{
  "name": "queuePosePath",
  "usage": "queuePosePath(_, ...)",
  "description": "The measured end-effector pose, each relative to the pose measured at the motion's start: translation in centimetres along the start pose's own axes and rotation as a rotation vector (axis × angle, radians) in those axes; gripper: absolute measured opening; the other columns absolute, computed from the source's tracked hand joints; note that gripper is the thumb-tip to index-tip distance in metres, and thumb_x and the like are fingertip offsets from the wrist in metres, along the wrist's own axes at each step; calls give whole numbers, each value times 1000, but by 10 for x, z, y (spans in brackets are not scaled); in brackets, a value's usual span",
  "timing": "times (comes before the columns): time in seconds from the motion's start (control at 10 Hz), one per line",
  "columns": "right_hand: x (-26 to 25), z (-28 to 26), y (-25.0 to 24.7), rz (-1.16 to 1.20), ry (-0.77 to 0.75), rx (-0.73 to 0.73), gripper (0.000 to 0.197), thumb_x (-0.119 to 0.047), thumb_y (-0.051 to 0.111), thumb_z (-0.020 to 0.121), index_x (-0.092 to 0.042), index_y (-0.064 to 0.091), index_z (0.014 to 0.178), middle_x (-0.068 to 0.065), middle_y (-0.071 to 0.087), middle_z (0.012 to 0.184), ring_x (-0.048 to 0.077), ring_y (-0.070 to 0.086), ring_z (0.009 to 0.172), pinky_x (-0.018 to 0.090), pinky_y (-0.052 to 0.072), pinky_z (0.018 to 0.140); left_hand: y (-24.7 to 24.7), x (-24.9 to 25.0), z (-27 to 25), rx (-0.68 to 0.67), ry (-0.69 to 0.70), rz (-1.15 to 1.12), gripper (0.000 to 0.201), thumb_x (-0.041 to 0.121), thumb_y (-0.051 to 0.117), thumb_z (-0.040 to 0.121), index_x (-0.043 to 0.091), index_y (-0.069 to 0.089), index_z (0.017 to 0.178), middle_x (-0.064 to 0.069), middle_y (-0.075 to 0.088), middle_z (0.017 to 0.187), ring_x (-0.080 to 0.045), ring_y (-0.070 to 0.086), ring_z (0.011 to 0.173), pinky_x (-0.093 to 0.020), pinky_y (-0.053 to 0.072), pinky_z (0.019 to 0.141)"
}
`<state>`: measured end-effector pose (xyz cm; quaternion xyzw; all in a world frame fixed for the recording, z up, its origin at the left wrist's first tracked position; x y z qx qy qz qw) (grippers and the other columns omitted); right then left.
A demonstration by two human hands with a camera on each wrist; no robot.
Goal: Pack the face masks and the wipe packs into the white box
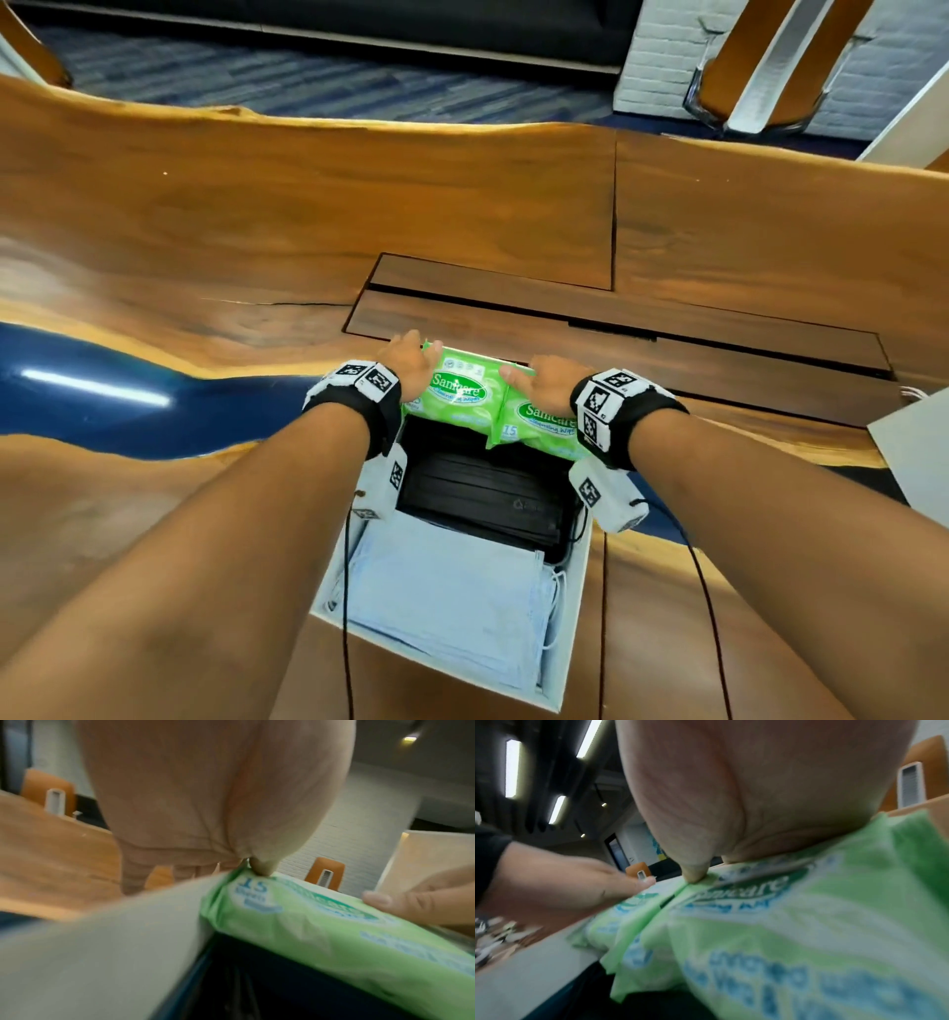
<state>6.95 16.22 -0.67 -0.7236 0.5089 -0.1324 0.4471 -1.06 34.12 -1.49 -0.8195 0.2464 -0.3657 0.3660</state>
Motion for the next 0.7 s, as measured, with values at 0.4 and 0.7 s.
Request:
queuePosePath(0.4, -1, -14, -12, 37, -42, -13, 75, -59, 27, 98, -3, 33, 147, 14, 38, 151, 30, 40, 136, 38, 33, 109, -6, 2, 2, 69, -49, 7, 68, 53, 32, 101, 6, 27, 150, -20, 28, 156, -38, 37, 138, -46, 34, 111)
queuePosePath(0.7, 17, -72, -61, -92, -166, 149, 54, -48, 48, 96, -10, 51, 134, 8, 52, 139, 25, 50, 124, 36, 43, 102, -42, 73, -46, 125, 205, 265, 66, 59, 44, 94, 20, 37, 147, -8, 41, 152, -29, 41, 137, -47, 38, 109)
Point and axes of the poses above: each hand's wrist, its own z-axis towards the middle knuckle, its own y-axis out of the palm, x = y × z, the point moved 7 cm from there along z, towards the middle knuckle
